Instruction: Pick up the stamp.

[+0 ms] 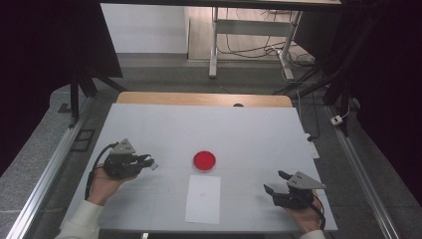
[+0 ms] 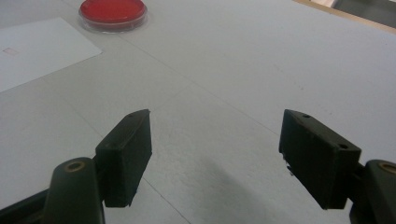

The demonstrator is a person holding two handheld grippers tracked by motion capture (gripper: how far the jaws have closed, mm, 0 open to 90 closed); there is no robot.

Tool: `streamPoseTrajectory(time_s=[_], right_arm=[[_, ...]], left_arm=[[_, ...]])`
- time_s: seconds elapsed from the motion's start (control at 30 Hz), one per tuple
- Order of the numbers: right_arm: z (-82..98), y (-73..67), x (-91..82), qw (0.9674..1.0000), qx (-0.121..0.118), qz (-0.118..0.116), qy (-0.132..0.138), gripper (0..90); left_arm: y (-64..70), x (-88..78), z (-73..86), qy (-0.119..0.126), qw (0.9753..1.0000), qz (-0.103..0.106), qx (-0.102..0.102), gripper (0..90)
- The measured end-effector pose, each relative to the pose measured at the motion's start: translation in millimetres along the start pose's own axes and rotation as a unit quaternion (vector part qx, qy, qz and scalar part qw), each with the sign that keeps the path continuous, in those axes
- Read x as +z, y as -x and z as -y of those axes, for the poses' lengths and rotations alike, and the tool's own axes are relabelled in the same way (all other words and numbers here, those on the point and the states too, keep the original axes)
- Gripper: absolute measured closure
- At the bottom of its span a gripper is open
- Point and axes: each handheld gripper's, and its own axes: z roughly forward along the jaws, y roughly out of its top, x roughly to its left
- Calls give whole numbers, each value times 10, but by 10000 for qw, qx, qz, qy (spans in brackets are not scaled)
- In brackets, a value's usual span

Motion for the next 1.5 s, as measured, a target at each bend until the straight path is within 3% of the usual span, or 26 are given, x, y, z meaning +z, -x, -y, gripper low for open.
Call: streamPoseTrajectory(time_s=[0.43, 0.63, 1.0, 1.5], right_arm=[[2, -1, 5, 10000, -7, 0, -8, 249], [2, -1, 6, 10000, -22, 18, -35, 249], [1, -5, 9, 10000, -31, 41, -48, 249], [2, -11, 24, 10000, -29, 6, -50, 249]], left_arm=[[101, -10, -71, 232, 9994, 241, -20, 756], [152, -4, -98, 333, 9992, 227, -19, 756], [274, 58, -171, 452, 9979, 462, 18, 755], [413, 124, -248, 537, 9967, 609, 86, 755]])
